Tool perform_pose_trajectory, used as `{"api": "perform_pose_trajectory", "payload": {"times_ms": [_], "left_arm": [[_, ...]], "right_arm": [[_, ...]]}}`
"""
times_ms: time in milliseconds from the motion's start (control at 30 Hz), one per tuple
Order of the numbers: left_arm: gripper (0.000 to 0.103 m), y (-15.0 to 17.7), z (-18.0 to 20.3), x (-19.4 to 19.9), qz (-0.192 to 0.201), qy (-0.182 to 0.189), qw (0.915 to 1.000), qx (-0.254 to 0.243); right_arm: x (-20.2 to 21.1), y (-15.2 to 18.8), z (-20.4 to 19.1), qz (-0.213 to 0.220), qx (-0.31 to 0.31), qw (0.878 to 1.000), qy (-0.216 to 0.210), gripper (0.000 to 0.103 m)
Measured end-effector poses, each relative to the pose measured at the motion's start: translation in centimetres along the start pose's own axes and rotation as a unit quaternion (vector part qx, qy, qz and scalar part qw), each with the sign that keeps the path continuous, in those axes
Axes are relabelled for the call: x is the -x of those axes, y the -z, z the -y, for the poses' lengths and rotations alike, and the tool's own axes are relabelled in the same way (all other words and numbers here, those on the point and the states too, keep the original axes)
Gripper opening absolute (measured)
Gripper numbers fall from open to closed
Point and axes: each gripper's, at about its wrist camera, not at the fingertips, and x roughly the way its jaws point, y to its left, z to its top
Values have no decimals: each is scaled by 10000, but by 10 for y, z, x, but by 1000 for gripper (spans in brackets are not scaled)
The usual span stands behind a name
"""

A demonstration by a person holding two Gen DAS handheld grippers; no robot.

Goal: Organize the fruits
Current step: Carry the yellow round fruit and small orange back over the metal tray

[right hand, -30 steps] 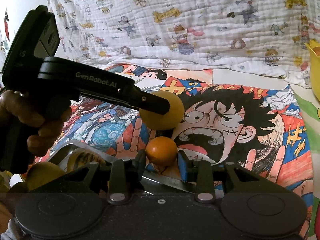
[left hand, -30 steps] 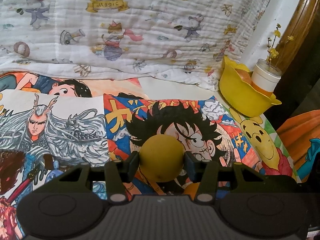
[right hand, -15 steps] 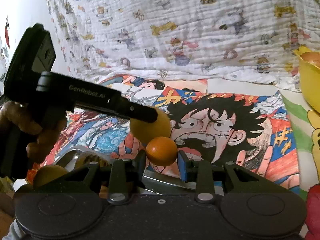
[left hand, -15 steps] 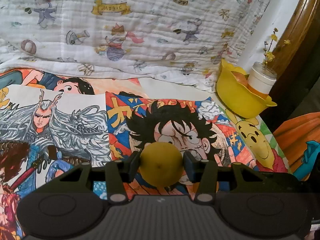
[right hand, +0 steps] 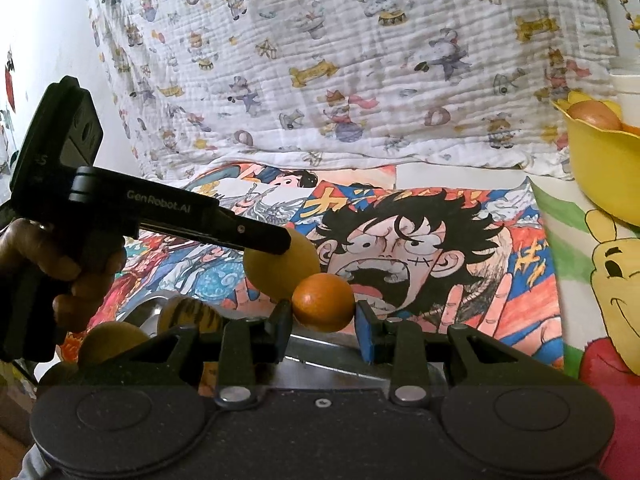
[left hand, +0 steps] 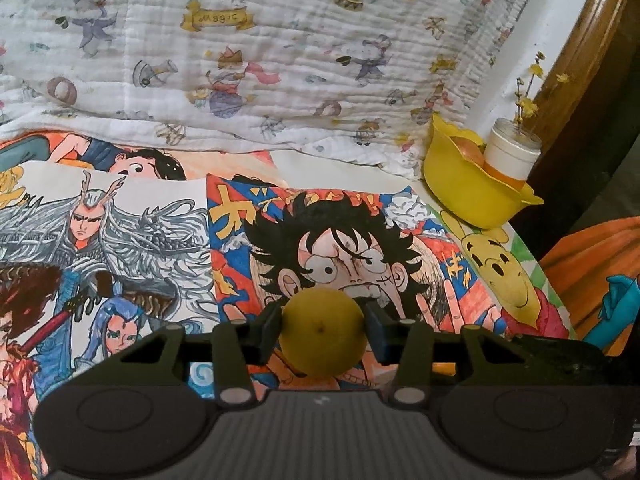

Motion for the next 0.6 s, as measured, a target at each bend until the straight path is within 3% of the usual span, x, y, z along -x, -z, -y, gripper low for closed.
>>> {"api": "perform_pose_trajectory", "payload": {"times_ms": [300,600], "left_arm": [[53,-2,7,-6,-80,-66,9993,-351],[57,0,8,-21,-308,-21,9987,-400]], "right_arm": [[-1,1,3,-22,-37,10000,60,36],[-6,-2,11,-71,-93,9999,91,36]]}}
